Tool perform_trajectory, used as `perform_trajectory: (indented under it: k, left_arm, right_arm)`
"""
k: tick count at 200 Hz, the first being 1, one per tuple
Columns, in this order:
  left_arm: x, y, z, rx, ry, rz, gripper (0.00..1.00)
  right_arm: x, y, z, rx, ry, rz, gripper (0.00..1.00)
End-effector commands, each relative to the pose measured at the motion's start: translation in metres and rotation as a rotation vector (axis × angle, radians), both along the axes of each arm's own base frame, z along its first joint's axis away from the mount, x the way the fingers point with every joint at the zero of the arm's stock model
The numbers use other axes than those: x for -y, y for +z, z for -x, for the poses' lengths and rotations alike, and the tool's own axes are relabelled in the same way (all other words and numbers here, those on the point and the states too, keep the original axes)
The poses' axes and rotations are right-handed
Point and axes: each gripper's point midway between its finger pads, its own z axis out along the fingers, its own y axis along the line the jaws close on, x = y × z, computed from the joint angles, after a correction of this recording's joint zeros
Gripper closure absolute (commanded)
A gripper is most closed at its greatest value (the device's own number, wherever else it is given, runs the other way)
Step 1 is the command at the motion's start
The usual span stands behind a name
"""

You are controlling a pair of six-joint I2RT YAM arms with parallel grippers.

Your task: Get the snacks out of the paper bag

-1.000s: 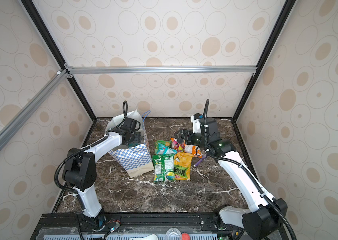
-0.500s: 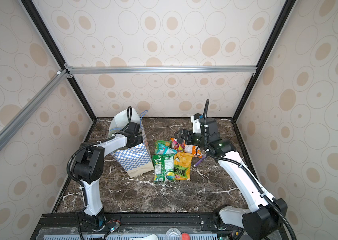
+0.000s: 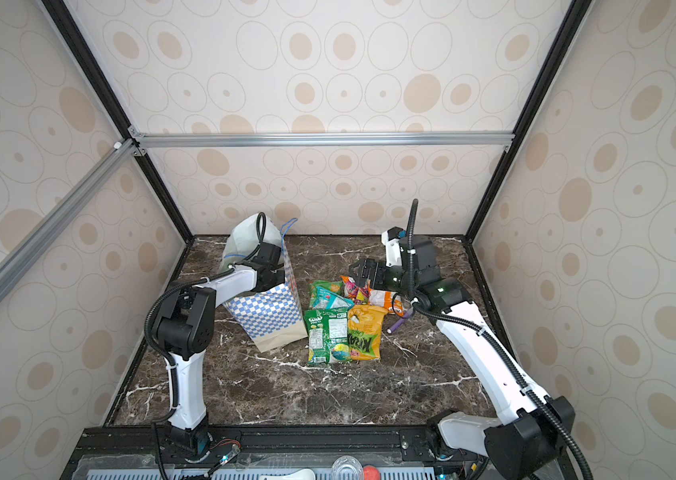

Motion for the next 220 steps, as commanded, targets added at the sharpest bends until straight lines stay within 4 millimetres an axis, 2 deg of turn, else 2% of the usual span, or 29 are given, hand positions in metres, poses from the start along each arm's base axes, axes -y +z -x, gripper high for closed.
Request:
perform_trajectory:
  k: [1, 20, 71, 106, 171, 220]
  left_arm:
    - [-0.011, -0.047, 0.027, -0.178, -0.001, -0.042, 0.24]
    - [-0.014, -0.048, 0.027, -0.188, 0.004, -0.05, 0.4]
    - [-0.011, -0.032, 0.019, -0.164, -0.007, -0.044, 0.81]
    - [-0.01, -0.013, 0.012, -0.125, -0.013, -0.041, 1.0]
    - [-0.008, 0.038, -0.002, -0.03, -0.013, -0.023, 1.0]
    - [-0.009, 0.08, -0.007, 0.038, -0.005, -0.02, 1.0]
  right_arm:
    - [-0.001, 0.003, 0.003, -0.004, 0.001, -0.007, 0.0]
    - [-0.001, 0.003, 0.003, -0.003, 0.001, -0.008, 0.0]
    - [-0.001, 0.003, 0.002, -0.005, 0.002, -0.008, 0.0]
    - [-0.001, 0.003, 0.003, -0.004, 0.001, -0.007, 0.0]
    - [-0.001, 0.007, 0.004, 0.002, -0.001, -0.014, 0.0]
    - [-0.007, 0.013, 0.006, 0.023, 0.029, -0.021, 0.0]
